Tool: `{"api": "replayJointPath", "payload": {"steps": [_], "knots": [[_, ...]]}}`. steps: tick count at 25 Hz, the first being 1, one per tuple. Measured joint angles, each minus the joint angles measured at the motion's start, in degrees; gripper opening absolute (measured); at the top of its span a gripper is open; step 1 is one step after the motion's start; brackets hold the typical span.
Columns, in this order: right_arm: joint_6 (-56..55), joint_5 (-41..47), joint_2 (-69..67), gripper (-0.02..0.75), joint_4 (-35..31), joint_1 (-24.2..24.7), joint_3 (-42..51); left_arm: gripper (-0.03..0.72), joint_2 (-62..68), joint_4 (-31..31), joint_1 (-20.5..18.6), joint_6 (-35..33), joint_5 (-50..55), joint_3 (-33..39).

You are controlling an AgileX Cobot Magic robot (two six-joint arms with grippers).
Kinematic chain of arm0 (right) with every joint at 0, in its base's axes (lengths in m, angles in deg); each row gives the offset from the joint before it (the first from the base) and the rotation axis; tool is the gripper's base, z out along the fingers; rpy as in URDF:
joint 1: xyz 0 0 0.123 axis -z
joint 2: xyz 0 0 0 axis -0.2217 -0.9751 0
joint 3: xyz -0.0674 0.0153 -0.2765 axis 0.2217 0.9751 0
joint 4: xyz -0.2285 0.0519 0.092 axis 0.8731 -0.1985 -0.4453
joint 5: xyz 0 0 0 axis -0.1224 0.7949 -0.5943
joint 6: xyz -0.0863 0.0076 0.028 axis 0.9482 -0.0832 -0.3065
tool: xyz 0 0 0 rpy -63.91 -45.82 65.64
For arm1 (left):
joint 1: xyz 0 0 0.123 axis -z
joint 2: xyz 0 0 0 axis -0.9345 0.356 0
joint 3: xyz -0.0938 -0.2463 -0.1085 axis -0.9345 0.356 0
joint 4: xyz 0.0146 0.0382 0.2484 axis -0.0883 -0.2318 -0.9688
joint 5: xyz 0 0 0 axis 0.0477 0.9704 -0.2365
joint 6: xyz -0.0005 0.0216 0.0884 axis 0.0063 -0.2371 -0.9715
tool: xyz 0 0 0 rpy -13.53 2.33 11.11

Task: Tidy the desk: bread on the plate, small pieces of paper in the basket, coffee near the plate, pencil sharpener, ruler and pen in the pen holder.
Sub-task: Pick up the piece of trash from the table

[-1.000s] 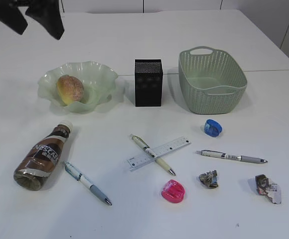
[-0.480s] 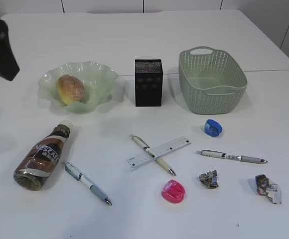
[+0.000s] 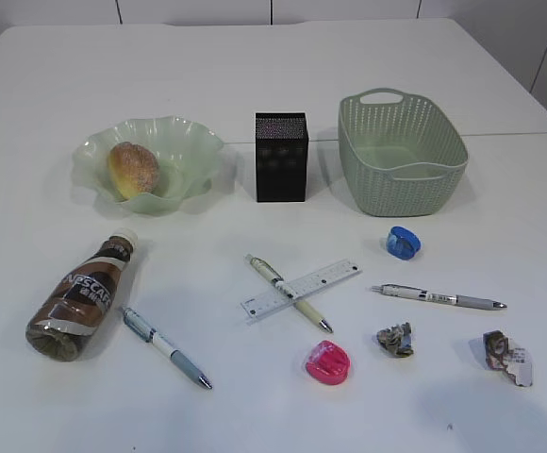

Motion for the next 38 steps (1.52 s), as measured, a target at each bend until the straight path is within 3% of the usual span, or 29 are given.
{"api": "replayJointPath", "payload": {"steps": [10,15,35,38], "knots": [[0.0,-2.8,-18.2,0.316,-0.8,0.0,-7.1,0.519,-12.6,4.2,0.0,0.0,0.0,11.9],[0.0,0.2,-28.5,0.316,-1.6,0.0,-12.0,0.519,-18.1,4.4,0.1,0.0,-0.5,15.6],[0.6,8.3,-57.7,0.317,-0.9,0.0,-21.5,0.507,-21.0,7.2,0.1,0.0,-1.5,19.5],[1.9,8.5,-61.8,0.352,-0.8,0.0,-22.6,0.503,-21.0,7.2,0.1,0.0,-1.5,19.5]]}}
